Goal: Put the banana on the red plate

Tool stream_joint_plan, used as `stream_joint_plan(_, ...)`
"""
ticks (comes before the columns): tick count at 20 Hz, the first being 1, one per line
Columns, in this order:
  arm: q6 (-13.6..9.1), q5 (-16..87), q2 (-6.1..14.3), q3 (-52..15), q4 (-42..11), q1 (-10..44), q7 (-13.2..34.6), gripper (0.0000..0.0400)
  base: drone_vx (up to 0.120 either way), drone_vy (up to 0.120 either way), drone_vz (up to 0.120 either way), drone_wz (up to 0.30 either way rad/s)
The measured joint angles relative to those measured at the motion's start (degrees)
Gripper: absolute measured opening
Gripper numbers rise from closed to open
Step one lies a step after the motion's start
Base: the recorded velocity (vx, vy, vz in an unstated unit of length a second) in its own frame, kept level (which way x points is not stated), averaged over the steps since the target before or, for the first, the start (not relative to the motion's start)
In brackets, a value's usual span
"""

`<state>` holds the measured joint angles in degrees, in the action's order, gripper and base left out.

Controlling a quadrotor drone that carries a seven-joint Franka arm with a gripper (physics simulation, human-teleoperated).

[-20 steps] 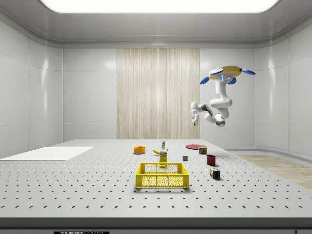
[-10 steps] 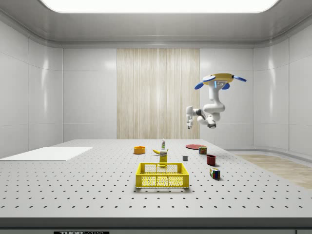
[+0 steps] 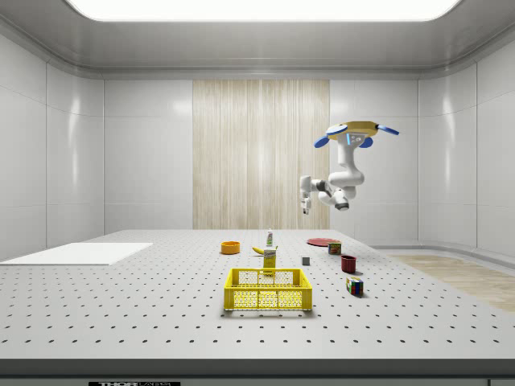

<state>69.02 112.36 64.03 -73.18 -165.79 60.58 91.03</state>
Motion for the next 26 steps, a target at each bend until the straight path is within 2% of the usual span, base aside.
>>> stream_joint_plan(2,0.5,-0.3,0.6,-0.2,0.0,0.3,0.2,0.0400,0.120,0.000,-0.020,0.000)
stream_joint_plan(8,2.0,-1.2,2.4,-0.8,0.2,1.0,0.9,0.0400,0.120,0.000,-0.113,0.000)
stream_joint_plan(12,3.1,-1.8,3.5,-1.2,0.2,1.4,1.3,0.0400,0.120,0.000,-0.010,0.000)
stream_joint_plan(26,6.4,-3.7,7.2,-2.3,0.5,2.5,2.4,0.0400,0.120,0.000,-0.120,0.000)
